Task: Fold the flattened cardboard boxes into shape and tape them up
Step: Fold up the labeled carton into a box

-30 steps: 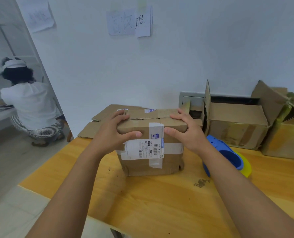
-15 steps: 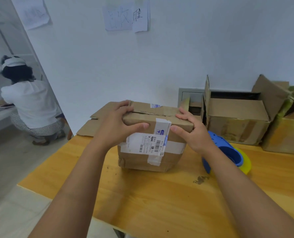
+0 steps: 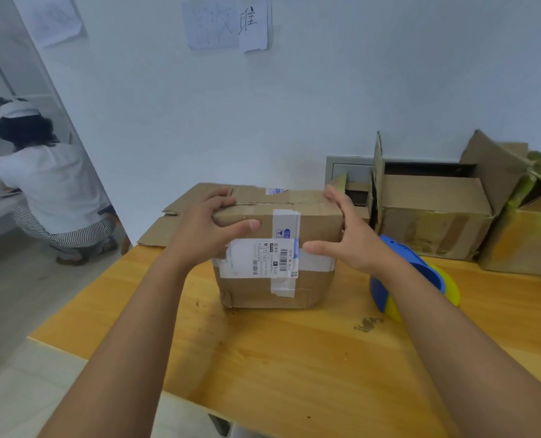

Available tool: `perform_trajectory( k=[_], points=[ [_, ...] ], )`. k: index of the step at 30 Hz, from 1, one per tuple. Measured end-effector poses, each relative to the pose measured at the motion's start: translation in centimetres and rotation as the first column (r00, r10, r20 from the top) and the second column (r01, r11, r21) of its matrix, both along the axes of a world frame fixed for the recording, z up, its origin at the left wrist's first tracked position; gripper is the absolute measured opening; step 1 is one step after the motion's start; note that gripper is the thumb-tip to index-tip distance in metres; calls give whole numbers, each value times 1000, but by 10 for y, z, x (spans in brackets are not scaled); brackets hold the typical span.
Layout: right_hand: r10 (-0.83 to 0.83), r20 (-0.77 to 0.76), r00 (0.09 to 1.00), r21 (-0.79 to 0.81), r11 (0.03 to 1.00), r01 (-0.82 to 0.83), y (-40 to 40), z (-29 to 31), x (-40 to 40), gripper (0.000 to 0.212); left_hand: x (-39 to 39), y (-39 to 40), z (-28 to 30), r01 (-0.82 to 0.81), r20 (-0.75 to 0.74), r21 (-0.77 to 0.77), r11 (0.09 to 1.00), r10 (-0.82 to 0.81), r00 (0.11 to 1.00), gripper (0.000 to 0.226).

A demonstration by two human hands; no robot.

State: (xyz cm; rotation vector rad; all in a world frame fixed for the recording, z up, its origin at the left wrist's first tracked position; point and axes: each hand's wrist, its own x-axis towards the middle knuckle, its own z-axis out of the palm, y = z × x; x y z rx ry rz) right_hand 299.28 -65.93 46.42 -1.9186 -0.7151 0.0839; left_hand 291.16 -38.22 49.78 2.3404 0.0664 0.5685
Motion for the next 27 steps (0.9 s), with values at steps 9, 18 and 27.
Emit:
perform_trajectory(
  k=[9,18,27],
  points=[
    [-148,-262,954,-273,959,74,2,-48,-20,115,3,0,-2,-29,52,-55,998,32,998,94],
    [-80,-524,848,93,984,151,9,-44,-19,79,6,-12,-8,-17,33,-64,998,20,999,97],
    [-102,-638,763,69,980,189,2,-46,-11,83,5,-25,-12,-38,52,26,999,37,998,95]
  ],
)
